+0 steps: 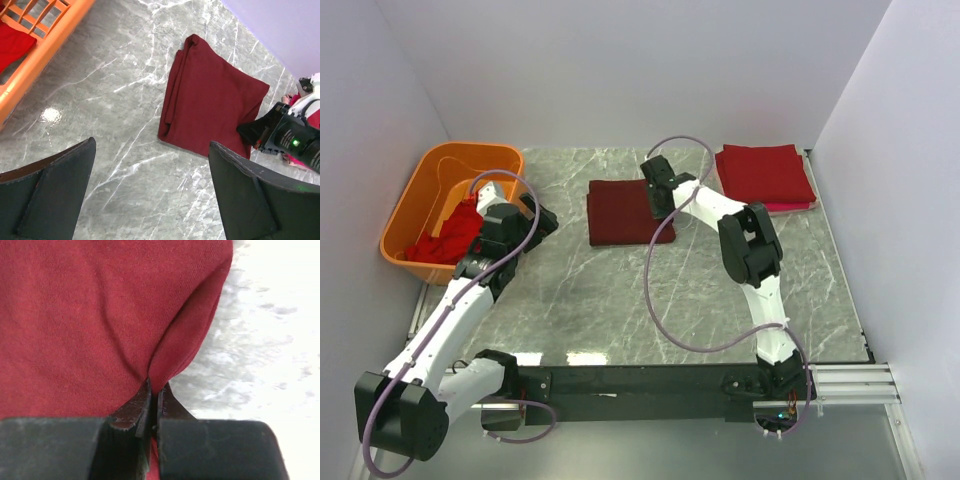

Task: Fold and stack the t-shirts
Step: Neatly place the folded tshirt to the corner

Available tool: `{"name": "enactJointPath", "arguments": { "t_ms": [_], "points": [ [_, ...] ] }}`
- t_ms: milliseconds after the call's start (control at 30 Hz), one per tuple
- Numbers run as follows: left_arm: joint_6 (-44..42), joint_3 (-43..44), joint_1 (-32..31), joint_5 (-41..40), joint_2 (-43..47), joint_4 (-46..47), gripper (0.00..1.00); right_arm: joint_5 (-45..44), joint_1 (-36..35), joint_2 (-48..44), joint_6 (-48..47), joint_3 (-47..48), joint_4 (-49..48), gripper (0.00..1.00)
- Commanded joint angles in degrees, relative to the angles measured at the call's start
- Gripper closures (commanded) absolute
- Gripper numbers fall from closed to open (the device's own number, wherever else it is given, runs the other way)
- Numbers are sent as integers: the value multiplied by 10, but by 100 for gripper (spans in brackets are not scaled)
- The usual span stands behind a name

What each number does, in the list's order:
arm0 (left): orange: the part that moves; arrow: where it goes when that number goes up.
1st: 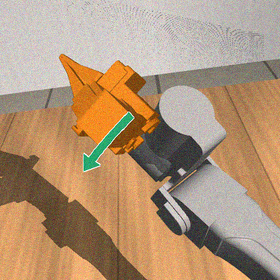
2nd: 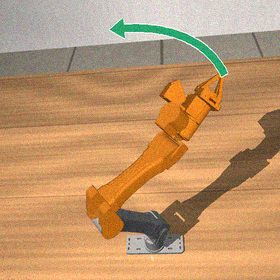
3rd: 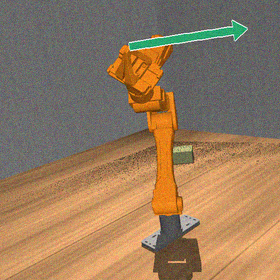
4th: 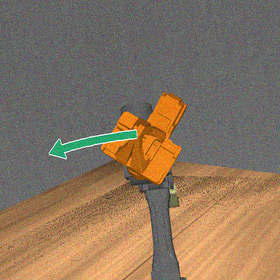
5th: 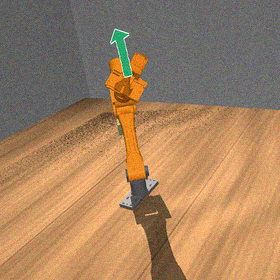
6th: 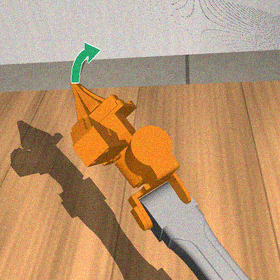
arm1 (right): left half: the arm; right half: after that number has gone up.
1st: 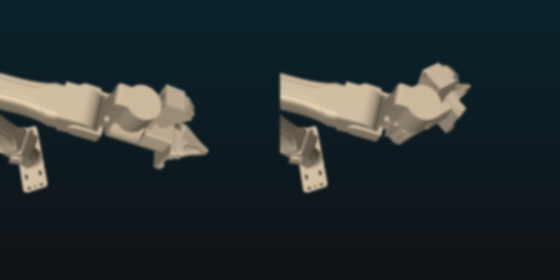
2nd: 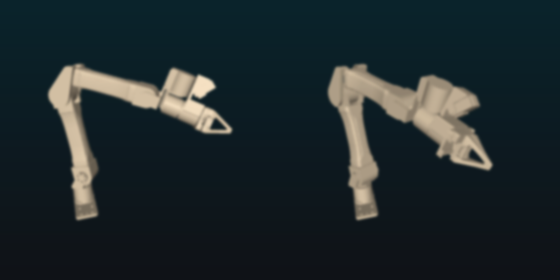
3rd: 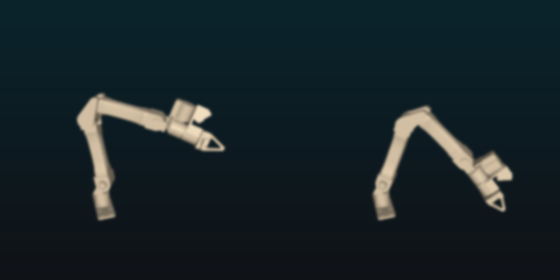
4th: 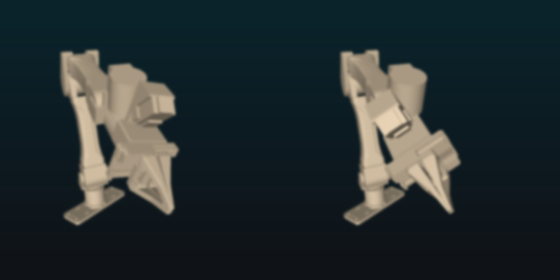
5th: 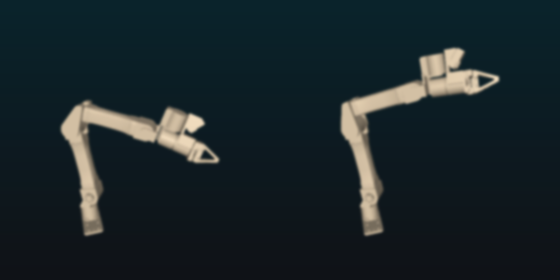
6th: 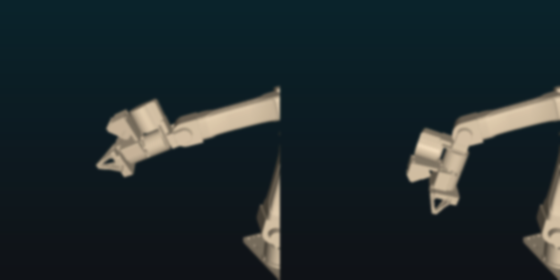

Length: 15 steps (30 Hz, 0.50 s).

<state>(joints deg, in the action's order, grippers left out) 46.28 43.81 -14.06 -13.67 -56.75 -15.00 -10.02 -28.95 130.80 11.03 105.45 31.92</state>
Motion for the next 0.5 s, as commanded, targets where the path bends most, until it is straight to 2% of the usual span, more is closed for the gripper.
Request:
{"name": "enactJointPath", "arguments": {
  "t_ms": [0,100,200,467],
  "points": [
    [3,-3,-2,-8,7,9,0,-131,-3,-76,-63,-51,-39,100],
    [-1,-2,-2,-19,2,2,1,-202,8,-116,-104,-87,-74,100],
    [-2,-11,-2,-23,4,9,1,-238,33,-141,-131,-89,-70,100],
    [-8,-9,-3,-49,-4,9,1,-316,68,-189,-240,-115,-133,100]
  ]
}}
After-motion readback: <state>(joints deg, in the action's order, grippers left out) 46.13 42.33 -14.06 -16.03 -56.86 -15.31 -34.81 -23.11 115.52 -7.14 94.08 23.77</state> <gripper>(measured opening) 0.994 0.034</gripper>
